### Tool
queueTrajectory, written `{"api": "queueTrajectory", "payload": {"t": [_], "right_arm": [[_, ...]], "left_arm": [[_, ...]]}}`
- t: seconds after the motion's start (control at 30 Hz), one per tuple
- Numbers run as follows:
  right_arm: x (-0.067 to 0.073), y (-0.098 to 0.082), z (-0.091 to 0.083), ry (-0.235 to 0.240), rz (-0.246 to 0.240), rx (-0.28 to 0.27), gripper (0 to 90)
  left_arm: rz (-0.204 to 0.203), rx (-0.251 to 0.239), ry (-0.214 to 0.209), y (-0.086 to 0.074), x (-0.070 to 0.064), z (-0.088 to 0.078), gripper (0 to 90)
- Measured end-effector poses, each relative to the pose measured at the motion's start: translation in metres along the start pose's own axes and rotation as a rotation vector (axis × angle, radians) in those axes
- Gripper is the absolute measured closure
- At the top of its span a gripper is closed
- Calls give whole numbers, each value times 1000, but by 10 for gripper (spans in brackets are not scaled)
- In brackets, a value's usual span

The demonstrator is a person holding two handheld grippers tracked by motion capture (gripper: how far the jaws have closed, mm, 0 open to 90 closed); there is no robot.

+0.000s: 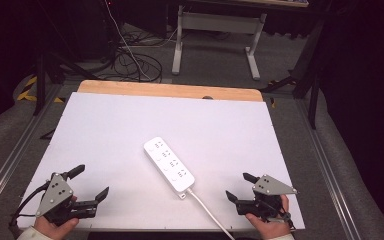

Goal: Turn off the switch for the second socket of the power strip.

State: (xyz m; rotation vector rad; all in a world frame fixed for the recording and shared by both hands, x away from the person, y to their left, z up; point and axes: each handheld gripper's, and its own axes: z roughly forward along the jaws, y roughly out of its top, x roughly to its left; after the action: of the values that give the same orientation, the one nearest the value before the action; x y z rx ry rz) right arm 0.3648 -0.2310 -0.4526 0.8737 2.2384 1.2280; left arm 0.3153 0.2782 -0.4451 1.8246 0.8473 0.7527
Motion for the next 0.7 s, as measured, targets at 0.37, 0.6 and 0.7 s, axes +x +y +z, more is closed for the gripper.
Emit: {"api": "queueTrajectory", "payload": {"t": [0.37,0.6,0.7], "right_arm": [[-2,9,-1,6,4,-1,213],[-1,21,2,19,-14,16,218],[-1,31,4,31,-20,21,221]], "left_arm": [[-11,14,-7,0,1,2,65],[0,14,8,0,-1,1,66],[1,15,15,0,-1,1,66]]}}
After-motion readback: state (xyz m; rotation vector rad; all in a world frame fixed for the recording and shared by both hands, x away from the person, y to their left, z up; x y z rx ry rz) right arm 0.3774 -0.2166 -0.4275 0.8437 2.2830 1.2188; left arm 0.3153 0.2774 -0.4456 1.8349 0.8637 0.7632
